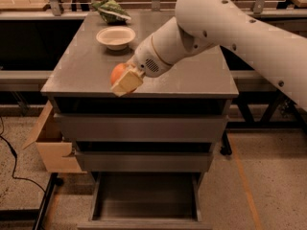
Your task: Place orange into bottom drawer
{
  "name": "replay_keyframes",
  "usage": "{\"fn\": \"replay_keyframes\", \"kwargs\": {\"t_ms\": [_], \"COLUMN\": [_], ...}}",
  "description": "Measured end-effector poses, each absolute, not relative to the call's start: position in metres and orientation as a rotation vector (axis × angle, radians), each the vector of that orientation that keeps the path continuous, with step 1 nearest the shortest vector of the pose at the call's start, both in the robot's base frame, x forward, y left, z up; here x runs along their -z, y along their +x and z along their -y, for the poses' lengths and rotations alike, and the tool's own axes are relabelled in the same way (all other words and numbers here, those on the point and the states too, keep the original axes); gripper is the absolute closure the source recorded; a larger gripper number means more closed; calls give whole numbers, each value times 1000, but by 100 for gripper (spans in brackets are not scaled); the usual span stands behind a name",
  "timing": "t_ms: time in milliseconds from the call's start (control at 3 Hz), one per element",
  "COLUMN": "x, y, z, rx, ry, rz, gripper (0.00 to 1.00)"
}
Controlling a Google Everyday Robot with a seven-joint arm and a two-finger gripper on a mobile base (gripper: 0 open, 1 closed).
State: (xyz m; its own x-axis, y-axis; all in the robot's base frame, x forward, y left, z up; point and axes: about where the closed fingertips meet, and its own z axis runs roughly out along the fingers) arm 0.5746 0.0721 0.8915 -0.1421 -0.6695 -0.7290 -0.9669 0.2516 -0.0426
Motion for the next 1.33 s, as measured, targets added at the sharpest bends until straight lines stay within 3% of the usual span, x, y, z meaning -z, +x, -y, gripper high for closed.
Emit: {"fn": "replay_keyframes", "kwargs": {"t_ms": [1333], "x": [-801], "y": [499], "z": [-75], "rx": [-692], "ry": [-1431], "rz": [-2115], "gripper": [100]}}
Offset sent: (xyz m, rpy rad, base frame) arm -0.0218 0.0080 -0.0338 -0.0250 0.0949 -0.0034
